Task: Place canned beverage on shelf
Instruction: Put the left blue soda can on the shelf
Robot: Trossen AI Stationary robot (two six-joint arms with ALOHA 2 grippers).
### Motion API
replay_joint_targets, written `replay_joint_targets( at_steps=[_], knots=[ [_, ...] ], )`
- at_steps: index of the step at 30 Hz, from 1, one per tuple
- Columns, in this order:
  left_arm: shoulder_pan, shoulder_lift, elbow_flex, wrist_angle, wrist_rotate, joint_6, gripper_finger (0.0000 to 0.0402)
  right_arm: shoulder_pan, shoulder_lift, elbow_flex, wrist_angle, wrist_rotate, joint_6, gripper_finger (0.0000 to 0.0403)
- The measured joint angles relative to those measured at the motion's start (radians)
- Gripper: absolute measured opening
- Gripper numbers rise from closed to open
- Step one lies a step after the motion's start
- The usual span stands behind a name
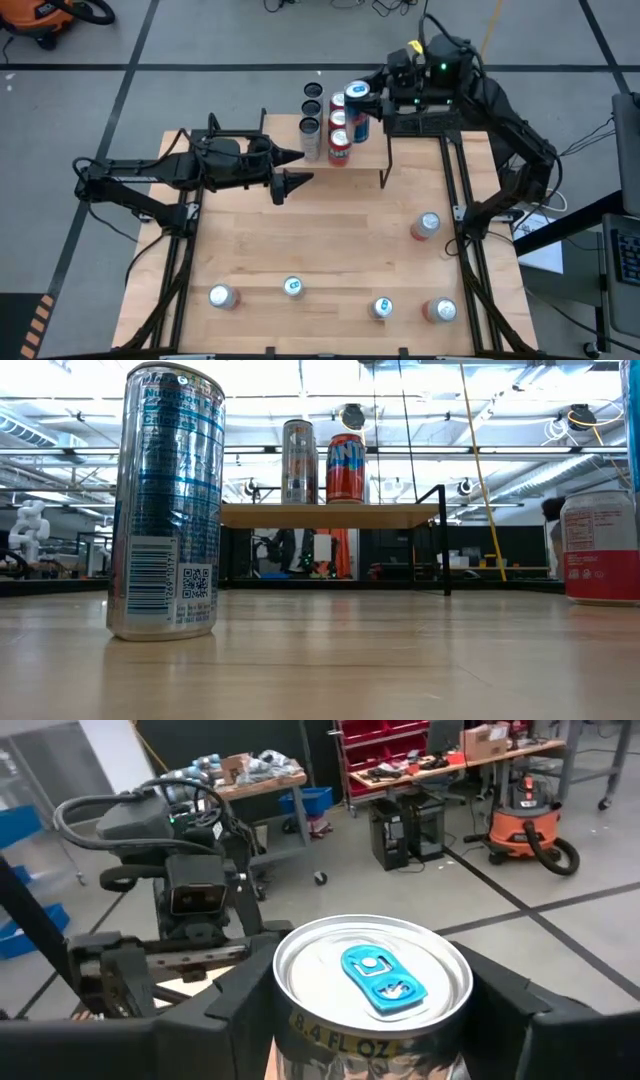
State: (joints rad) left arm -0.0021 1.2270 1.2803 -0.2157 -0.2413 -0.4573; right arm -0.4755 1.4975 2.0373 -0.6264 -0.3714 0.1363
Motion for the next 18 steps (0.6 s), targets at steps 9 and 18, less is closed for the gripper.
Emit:
replay_joint_targets(
  at_steps=[9,18],
  knots=[
    [-0.008,0.000,0.000,-0.004,0.001,-0.010,0.0361,-0.153,-0.001,-0.036,0.015,-0.159,-0.048,0.0216],
    [-0.008,0.000,-0.001,-0.003,-0.082,-0.010,0.0361,-0.267,0.001,-0.190,0.088,-0.306,-0.066,0.0216]
  ],
)
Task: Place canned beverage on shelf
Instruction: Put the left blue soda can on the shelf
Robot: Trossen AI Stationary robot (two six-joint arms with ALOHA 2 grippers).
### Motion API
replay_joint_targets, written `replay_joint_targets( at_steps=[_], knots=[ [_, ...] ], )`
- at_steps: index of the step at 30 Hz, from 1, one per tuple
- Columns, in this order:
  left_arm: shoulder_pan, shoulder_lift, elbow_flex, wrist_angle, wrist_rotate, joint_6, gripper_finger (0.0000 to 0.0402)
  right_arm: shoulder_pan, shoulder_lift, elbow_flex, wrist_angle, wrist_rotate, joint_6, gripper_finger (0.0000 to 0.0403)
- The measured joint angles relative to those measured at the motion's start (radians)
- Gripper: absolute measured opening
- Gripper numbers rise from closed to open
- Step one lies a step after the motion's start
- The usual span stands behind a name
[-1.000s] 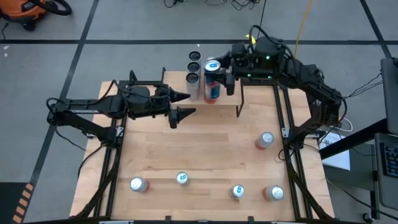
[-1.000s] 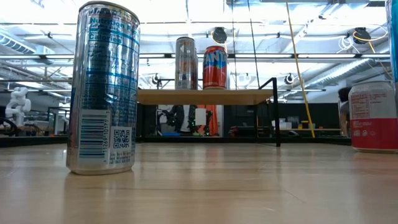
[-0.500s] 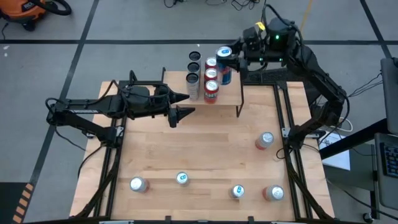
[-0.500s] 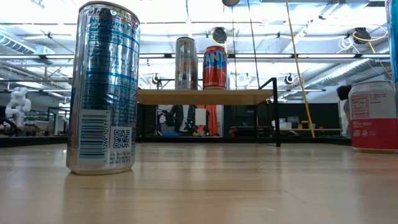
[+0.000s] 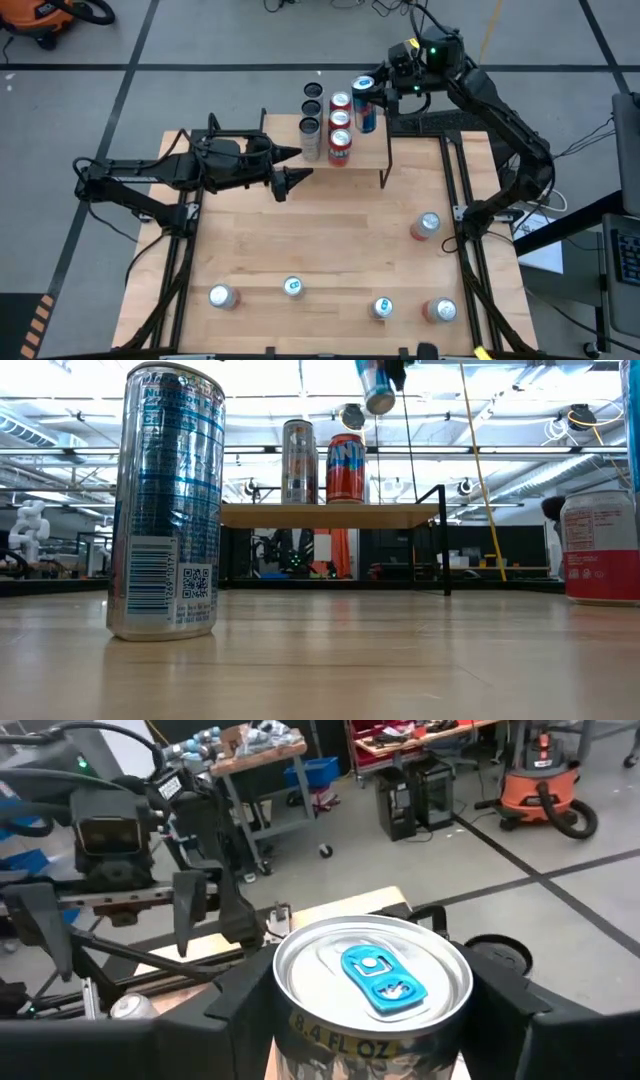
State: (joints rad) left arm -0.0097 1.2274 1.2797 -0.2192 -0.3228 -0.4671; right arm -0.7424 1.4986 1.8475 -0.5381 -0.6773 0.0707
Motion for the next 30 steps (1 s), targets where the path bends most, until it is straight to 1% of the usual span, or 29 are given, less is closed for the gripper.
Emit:
replay_joint_targets(
  at_steps=[5,9,14,19,22,25,30],
  knots=[
    [0.000,0.000,0.000,0.000,-0.021,-0.001,0.0361,-0.068,-0.010,-0.082,0.058,-0.040,0.000,0.0216],
    [0.000,0.000,0.000,0.000,-0.024,-0.032,0.0361,-0.140,-0.041,-0.190,0.156,-0.072,0.038,0.0216],
    [0.001,0.001,0.000,-0.001,-0.031,-0.050,0.0361,-0.184,-0.099,-0.365,0.358,-0.112,0.099,0.0216],
    [0.001,0.001,-0.001,-0.011,-0.053,-0.027,0.0361,-0.194,-0.124,-0.530,0.593,-0.113,0.139,0.0216],
    [0.004,0.001,-0.001,-0.011,-0.054,-0.010,0.0361,-0.206,-0.123,-0.599,0.688,-0.110,0.152,0.0216],
    [0.008,0.001,-0.001,-0.012,-0.054,0.002,0.0361,-0.219,-0.123,-0.640,0.714,-0.083,0.139,0.0216],
    [0.016,0.001,-0.001,-0.012,-0.054,0.002,0.0361,-0.253,-0.120,-0.664,0.714,-0.081,0.077,0.0216]
  ],
)
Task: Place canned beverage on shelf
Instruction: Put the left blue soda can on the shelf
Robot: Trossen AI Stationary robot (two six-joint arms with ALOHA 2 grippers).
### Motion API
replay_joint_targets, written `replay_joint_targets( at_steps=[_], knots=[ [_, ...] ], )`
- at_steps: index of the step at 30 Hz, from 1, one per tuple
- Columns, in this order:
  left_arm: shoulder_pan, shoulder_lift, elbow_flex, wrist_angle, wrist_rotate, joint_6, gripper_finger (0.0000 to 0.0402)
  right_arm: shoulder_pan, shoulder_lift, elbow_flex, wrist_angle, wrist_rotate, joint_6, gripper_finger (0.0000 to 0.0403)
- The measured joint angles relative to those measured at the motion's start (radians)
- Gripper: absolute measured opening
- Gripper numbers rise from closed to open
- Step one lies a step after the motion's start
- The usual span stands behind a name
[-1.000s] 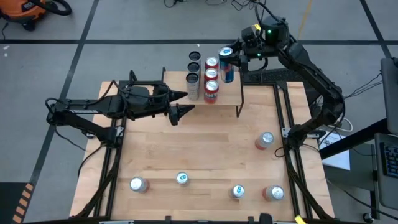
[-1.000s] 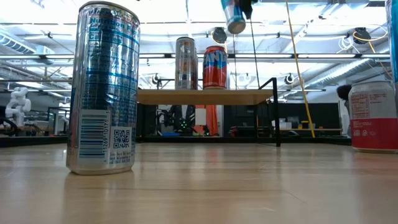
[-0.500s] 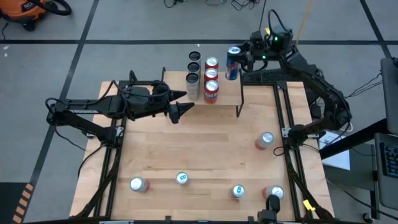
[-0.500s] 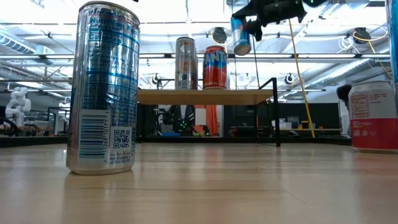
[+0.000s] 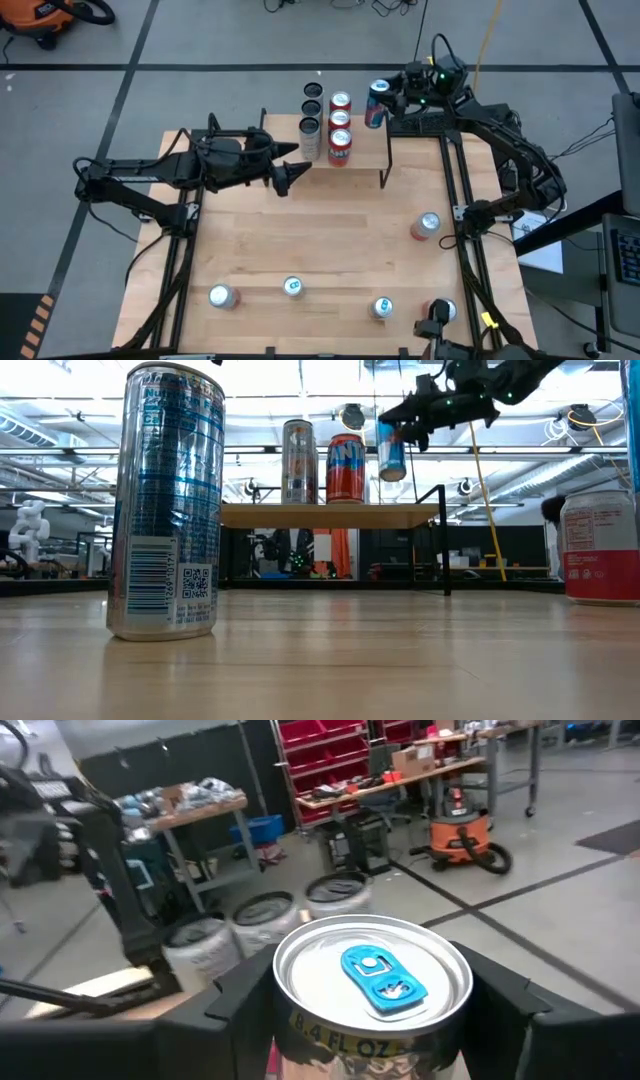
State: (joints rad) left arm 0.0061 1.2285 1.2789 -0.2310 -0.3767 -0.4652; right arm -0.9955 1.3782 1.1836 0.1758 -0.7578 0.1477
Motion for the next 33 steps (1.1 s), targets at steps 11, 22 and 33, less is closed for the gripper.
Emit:
replay_joint_targets(
  at_steps=[11,22,33],
  knots=[
    [0.001,0.000,0.000,-0.020,-0.021,0.002,0.0361,-0.053,0.114,-0.001,0.071,-0.028,0.020,0.0216],
    [0.001,0.001,0.000,-0.021,-0.049,0.001,0.0361,-0.052,0.126,-0.001,0.065,-0.030,-0.121,0.0216],
    [0.001,0.016,0.000,-0.023,-0.050,0.002,0.0361,-0.052,0.171,-0.001,0.059,-0.031,-0.116,0.0219]
  ],
)
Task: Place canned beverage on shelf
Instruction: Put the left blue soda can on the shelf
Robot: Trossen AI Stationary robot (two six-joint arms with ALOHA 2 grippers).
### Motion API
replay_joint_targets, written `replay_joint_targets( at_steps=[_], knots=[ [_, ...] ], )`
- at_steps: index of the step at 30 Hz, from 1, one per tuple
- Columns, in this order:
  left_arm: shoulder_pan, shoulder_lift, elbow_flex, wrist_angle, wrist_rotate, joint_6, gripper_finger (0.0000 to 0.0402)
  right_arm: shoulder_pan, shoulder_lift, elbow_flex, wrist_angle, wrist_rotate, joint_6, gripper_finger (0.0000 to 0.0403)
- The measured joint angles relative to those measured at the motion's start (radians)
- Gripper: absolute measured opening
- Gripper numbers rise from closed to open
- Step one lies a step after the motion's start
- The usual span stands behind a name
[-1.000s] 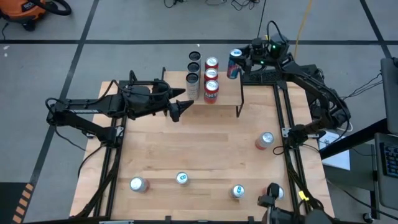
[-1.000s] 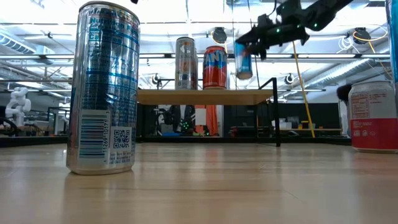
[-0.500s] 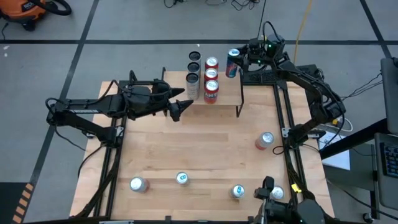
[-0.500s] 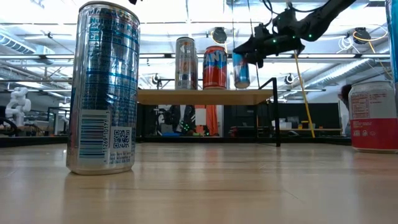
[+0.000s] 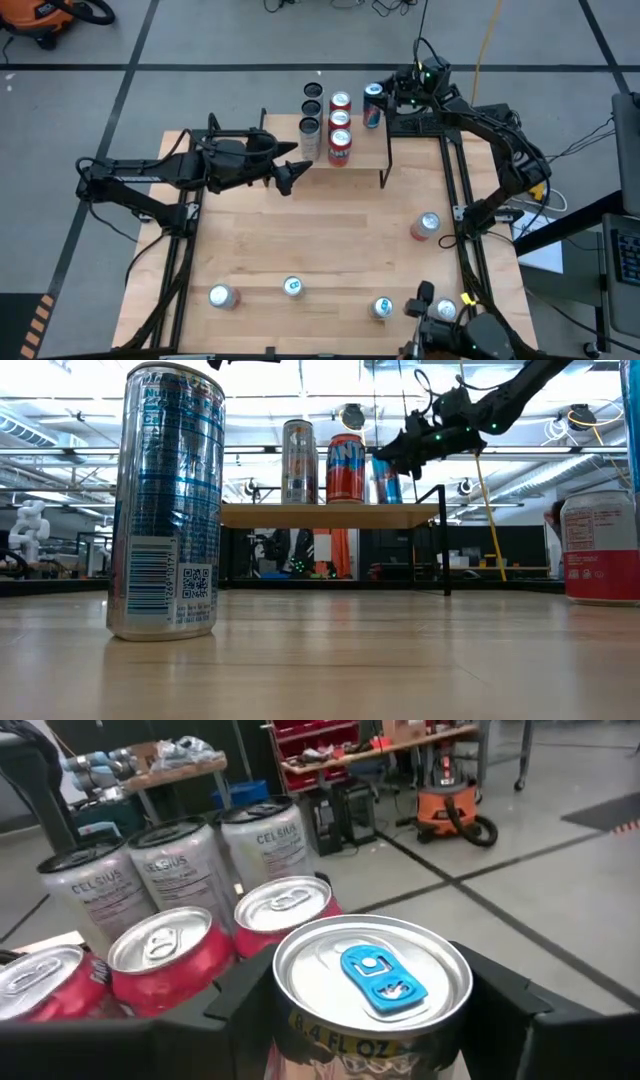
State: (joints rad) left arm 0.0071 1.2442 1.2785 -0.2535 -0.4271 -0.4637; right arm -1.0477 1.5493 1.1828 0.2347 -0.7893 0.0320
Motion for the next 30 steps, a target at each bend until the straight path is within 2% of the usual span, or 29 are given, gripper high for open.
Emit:
replay_joint_targets(
  at_steps=[4,30],
  knots=[
    [0.000,0.002,0.000,-0.001,0.000,0.000,0.0361,0.000,0.004,0.001,0.041,0.000,0.013,0.0221],
    [0.000,0.002,0.000,0.000,-0.001,0.000,0.0361,0.008,0.052,0.001,0.040,-0.002,-0.044,0.0222]
  ],
)
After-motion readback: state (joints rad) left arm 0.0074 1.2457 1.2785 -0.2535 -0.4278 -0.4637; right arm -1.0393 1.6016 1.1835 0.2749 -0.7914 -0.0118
